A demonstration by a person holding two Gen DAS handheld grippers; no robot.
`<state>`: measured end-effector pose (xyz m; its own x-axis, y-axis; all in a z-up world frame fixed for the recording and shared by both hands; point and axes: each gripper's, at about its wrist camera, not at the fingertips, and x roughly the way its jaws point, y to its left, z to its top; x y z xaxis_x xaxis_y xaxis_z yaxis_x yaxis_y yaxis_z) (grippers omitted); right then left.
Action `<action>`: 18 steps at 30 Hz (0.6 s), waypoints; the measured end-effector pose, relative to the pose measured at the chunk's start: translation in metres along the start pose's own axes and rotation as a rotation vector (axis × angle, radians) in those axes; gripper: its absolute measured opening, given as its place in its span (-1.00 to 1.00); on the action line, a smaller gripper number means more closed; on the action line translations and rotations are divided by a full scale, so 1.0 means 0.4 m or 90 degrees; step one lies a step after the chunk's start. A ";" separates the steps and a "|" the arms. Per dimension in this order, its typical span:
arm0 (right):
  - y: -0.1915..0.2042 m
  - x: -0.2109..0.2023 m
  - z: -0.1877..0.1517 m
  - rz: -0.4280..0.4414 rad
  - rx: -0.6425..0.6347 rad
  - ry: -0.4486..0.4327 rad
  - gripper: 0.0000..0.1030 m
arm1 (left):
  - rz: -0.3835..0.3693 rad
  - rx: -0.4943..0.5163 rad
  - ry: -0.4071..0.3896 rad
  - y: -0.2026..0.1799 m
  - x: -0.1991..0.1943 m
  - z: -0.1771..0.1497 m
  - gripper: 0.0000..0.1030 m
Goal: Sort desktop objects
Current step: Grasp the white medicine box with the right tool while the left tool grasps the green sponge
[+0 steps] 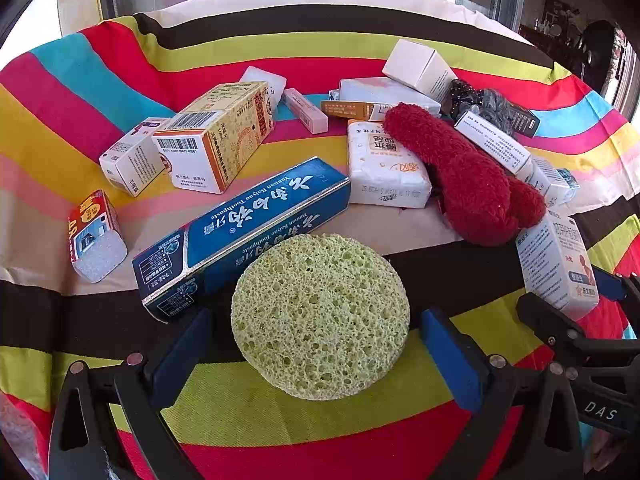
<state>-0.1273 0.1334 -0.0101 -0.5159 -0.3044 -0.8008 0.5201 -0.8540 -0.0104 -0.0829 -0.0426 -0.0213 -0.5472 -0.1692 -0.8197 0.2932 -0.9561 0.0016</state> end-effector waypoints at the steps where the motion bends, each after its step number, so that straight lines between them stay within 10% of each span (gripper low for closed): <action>1: -0.004 -0.004 -0.001 0.003 -0.004 -0.005 0.63 | 0.004 -0.001 -0.001 -0.002 0.000 0.000 0.99; 4: -0.009 -0.018 0.004 0.008 -0.020 -0.027 -0.16 | 0.003 -0.002 -0.016 -0.014 -0.020 -0.006 0.57; 18: -0.042 -0.127 -0.143 0.045 -0.030 -0.047 -0.16 | -0.039 0.042 -0.028 -0.063 -0.148 -0.171 0.57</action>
<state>-0.0710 0.1875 -0.0033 -0.5245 -0.3954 -0.7540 0.5880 -0.8087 0.0150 -0.0042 0.0080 -0.0118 -0.5964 -0.1183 -0.7939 0.2067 -0.9784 -0.0095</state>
